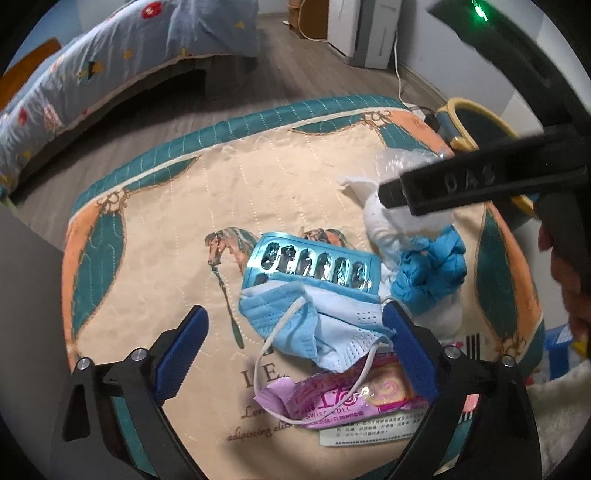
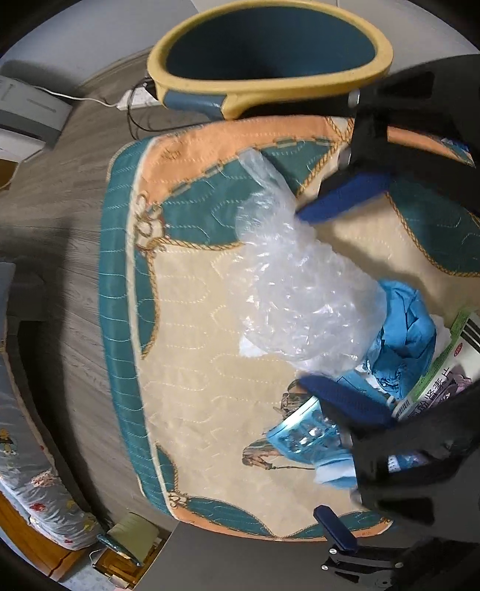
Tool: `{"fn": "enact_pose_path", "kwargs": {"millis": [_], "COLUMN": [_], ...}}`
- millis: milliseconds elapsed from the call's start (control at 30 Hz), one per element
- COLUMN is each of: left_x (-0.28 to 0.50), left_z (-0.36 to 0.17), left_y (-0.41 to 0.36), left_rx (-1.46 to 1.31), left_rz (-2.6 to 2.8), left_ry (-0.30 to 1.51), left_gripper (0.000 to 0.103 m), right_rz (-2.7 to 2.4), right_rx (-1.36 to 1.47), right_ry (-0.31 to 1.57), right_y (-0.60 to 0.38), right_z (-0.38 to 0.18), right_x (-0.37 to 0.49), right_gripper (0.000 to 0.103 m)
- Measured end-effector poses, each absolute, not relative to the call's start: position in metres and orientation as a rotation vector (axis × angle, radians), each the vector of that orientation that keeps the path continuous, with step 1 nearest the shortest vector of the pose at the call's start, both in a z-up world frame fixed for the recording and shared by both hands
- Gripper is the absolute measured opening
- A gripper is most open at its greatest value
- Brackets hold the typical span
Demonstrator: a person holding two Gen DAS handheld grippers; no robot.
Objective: Collect trash
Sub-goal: 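Grasp the clear plastic bag with right tool while left tool grasps blue mask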
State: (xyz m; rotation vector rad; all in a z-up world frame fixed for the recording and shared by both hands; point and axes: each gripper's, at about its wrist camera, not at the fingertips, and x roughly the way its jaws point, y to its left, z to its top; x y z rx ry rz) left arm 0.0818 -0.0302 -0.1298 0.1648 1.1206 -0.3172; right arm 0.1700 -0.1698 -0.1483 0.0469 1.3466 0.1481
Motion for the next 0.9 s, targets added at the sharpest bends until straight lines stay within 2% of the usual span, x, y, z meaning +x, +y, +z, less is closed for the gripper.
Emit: {"fn": "enact_pose_path", "kwargs": {"millis": [67,100,133,167,233,367,533,733,900], "left_x": [0.086,0.087,0.089,0.090,0.093,0.096,0.100,0.103,0.111], "left_z": [-0.128,-0.128,-0.126,-0.125,-0.123,-0.115,-0.094,-0.057,-0.033], "left_y": [-0.025,-0.022,-0.019,-0.016,-0.010,-0.001,0.015,0.021,0.000], "left_rx": [0.124,0.115,0.099,0.087,0.065,0.058,0.018,-0.038,0.076], "left_rz": [-0.335,-0.335,-0.336,-0.334,-0.328,-0.296,-0.263,-0.252,-0.248], "left_ry": [1.136,1.139,1.139,1.137,1.137,1.127,1.069,0.984,0.900], "left_gripper": [0.064,0.062,0.058,0.050,0.042,0.023,0.018,0.018,0.018], "right_rz": [0.142,0.141,0.142,0.138,0.130,0.134,0.143,0.156,0.135], "right_rx": [0.050,0.055,0.068,0.078,0.098,0.120,0.126,0.161,0.146], "right_ry": [1.343,1.337,1.333,1.330,1.322,1.294,1.238,1.181,1.122], "right_y": [-0.172,-0.174,-0.176,-0.180,-0.186,-0.193,-0.195,-0.200,-0.210], "right_z": [-0.146,-0.144,-0.142,-0.140,-0.136,-0.126,-0.106,-0.078,-0.054], "right_x": [0.171,0.172,0.173,0.174,0.175,0.176,0.176,0.171,0.164], "right_gripper": [0.055,0.052,0.043,0.037,0.029,0.026,0.025,0.025,0.025]}}
